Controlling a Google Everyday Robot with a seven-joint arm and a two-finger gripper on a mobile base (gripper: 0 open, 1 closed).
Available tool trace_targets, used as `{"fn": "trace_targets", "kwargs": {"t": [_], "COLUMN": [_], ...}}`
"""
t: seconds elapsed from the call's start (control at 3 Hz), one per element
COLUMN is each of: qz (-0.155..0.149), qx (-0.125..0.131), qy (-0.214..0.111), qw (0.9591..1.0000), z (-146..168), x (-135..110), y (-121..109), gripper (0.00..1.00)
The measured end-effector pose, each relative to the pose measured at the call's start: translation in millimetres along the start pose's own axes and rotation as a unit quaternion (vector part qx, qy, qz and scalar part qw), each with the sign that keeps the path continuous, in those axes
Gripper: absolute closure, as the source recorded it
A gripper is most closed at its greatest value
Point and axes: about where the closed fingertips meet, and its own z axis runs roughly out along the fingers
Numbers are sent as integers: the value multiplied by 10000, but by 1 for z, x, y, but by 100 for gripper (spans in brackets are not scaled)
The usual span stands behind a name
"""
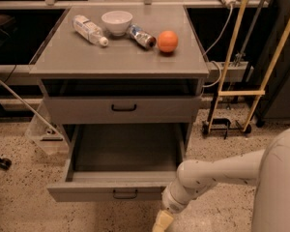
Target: Close middle drawer
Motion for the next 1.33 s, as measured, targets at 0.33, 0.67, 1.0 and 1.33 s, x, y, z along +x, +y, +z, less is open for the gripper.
{"fn": "trace_targets", "kwargs": {"t": [0.33,0.67,1.0,1.33], "qz": [-276,-496,-497,-581], "qx": [73,226,227,353], "qy": [-16,116,117,158], "qw": [9996,9984,9984,9976], "z": [8,30,30,32], "x": [-42,-117,-117,-124], "y": [-14,-36,-36,-47], "gripper": [0,0,0,0]}}
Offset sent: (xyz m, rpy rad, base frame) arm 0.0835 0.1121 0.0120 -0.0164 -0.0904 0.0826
